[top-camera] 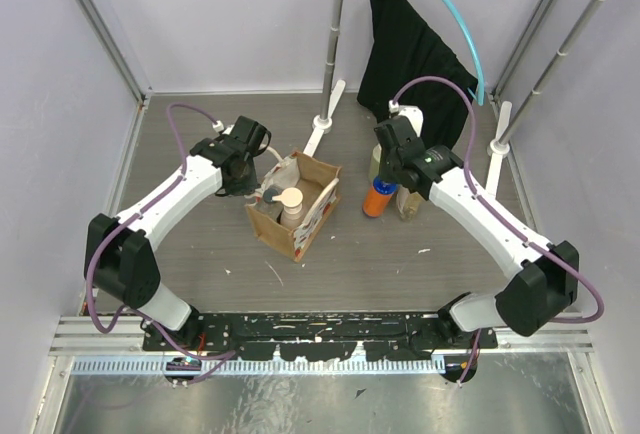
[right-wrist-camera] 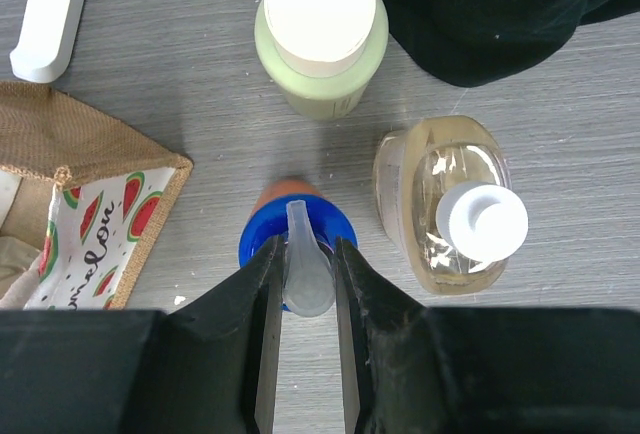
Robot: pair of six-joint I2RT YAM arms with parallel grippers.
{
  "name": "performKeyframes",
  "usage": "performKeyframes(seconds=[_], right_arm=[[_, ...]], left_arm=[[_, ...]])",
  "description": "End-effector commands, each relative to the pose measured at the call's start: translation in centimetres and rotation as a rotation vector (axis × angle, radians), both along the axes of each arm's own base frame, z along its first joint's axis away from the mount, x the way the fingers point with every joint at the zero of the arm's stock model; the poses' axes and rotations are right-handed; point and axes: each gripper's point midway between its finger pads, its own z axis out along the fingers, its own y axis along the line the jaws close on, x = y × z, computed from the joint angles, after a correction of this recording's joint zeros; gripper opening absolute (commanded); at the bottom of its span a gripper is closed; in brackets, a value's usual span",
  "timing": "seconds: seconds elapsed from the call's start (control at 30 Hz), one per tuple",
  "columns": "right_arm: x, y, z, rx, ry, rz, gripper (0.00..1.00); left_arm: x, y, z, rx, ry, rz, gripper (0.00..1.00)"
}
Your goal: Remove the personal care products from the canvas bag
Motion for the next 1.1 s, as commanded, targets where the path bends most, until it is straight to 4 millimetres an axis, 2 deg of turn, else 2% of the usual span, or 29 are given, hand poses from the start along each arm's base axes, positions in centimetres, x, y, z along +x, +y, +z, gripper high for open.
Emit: performKeyframes(seconds=[0.0,0.17,0.27,0.6,0.77,0.83,0.97,1.03,1.07], right_arm=[[1.7,0.0,3.7,0.035,-0.142,-0.022,0.06],[1.8,0.6,1.5,0.045,-0.107,-0.007,0.09],[1.9,0.6,0.7,0.044,-0.103,-0.011,0.08],[1.9,-0.9,1.6,0.011,-0.169,-0.053,0.03],[1.7,-0.3,1.1,0.019,-0.147,-0.017,0.11],[1.6,0.2,0.8,0.037,-0.133,0.003,0.22],[1.2,0.9,1.2,0.079,-0.133,0.034,0.52],[1.0,1.2,2.1,0.099,-0.146,0.047,0.66],[0.8,1.2,2.8,0.111,-0.159,0.052,0.70]], left_arm=[[-1.1,0.1,-0.6,0.013,0.058,-0.016,0.00],[-1.3,0.5,-0.5,0.028,0.057,-0.013,0.00],[-1.4,0.7,-0.4,0.036,0.053,-0.013,0.00],[-1.3,0.5,-0.5,0.026,0.049,-0.013,0.00],[-1.3,0.5,-0.6,0.025,0.054,-0.013,0.00],[-1.3,0.5,-0.6,0.025,0.053,-0.012,0.00],[-1.3,0.6,-0.4,0.027,0.045,-0.011,0.00],[-1.3,0.6,-0.4,0.028,0.047,-0.012,0.00],[-1.3,0.6,-0.4,0.028,0.048,-0.012,0.00]])
